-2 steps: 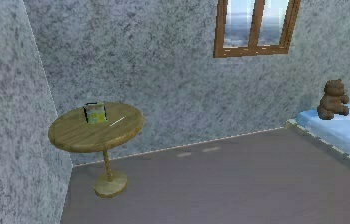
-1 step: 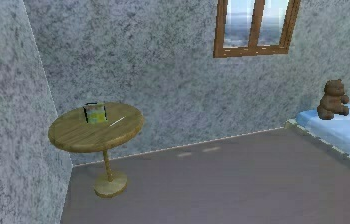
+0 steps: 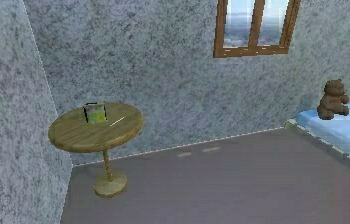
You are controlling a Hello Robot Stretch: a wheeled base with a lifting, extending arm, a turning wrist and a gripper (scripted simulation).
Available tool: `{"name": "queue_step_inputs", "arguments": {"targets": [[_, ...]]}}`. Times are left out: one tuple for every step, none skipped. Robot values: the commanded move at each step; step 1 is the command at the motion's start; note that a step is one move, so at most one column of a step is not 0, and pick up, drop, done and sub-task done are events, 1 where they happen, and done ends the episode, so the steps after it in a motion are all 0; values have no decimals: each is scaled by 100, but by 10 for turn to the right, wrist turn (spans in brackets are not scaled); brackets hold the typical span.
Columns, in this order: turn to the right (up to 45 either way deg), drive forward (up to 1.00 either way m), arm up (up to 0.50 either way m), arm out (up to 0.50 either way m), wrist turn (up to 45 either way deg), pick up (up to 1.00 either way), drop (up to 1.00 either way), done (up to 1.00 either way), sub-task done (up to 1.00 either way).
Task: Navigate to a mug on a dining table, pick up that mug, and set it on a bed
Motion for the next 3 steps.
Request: {"name": "queue_step_inputs", "arguments": {"targets": [[0,0,-30,0,0,0,0,0,0],[0,0,0,0,0,100,0,0,0],[0,0,10,0,0,0,0,0,0]]}}
